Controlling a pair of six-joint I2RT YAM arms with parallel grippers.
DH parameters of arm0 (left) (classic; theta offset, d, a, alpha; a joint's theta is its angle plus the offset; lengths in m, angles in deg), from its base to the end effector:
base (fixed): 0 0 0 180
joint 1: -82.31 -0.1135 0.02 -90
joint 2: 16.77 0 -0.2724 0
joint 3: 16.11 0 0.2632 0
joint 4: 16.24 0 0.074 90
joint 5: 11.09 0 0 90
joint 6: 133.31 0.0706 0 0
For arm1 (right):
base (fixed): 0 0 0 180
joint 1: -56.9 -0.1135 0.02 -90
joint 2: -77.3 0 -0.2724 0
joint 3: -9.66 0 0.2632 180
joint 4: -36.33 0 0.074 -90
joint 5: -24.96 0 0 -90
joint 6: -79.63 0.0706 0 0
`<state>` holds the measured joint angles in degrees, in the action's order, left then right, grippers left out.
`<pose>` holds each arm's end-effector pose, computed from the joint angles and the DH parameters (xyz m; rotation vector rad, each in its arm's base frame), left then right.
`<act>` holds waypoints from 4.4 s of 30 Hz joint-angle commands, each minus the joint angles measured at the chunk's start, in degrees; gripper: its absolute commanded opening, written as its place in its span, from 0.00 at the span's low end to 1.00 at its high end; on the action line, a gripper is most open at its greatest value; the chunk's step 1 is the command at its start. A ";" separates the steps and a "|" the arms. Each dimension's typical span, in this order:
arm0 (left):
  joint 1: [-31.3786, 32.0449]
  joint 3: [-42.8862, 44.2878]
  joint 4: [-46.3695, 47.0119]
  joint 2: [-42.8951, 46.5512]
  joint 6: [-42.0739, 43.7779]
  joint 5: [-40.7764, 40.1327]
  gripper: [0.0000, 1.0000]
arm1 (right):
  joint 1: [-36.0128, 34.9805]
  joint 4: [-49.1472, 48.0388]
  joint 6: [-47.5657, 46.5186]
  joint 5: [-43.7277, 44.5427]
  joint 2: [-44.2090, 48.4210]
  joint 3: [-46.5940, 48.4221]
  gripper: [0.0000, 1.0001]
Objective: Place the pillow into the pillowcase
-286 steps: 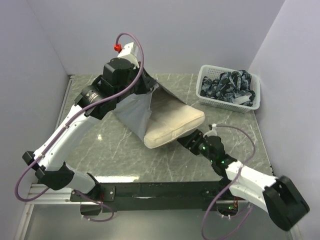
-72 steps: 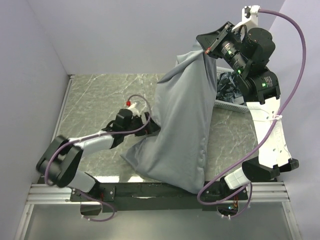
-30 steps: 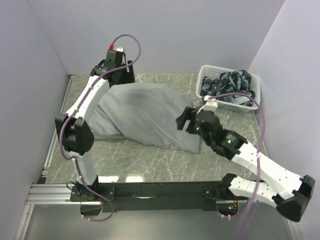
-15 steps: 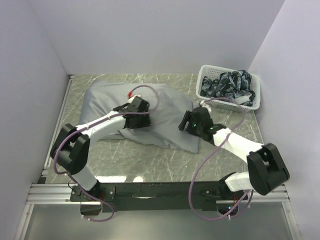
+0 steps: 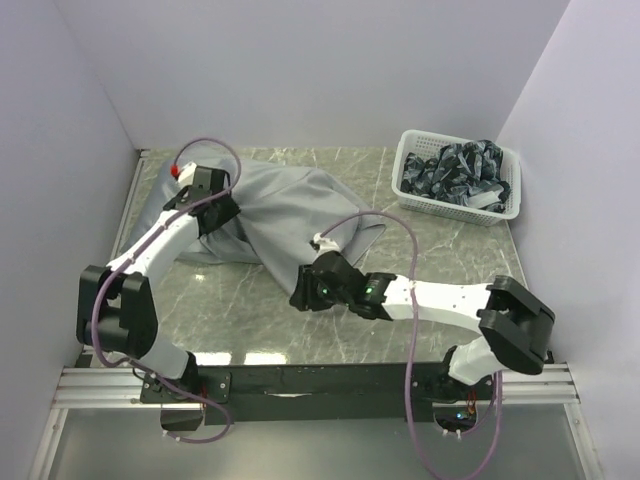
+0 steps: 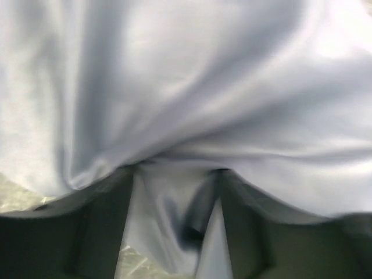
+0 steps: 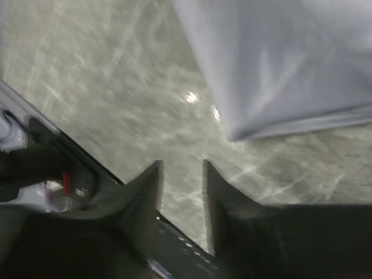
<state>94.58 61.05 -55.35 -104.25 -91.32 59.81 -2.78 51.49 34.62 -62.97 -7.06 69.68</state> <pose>0.3552 -0.0536 0.2316 -0.8671 2.2094 -0.0950 0.1762 0.2962 0.1842 -0.2904 2.4153 0.8813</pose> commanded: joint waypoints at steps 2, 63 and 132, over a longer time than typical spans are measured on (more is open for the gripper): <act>8.01 3.78 -0.60 5.82 10.38 1.27 0.76 | 4.03 5.03 -1.40 7.94 9.19 0.35 0.65; 45.21 -27.33 -10.28 24.29 -18.35 -11.76 0.01 | 37.09 -0.83 -9.31 -2.96 -4.06 1.05 0.52; 45.21 -29.54 -11.59 35.97 -15.27 -4.55 0.01 | 37.79 -28.01 24.90 4.25 -16.72 -3.53 0.40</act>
<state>139.85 30.11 -64.64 -70.02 -108.26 53.63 34.44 21.30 62.03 -64.07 -24.85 63.15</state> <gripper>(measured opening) 0.017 0.422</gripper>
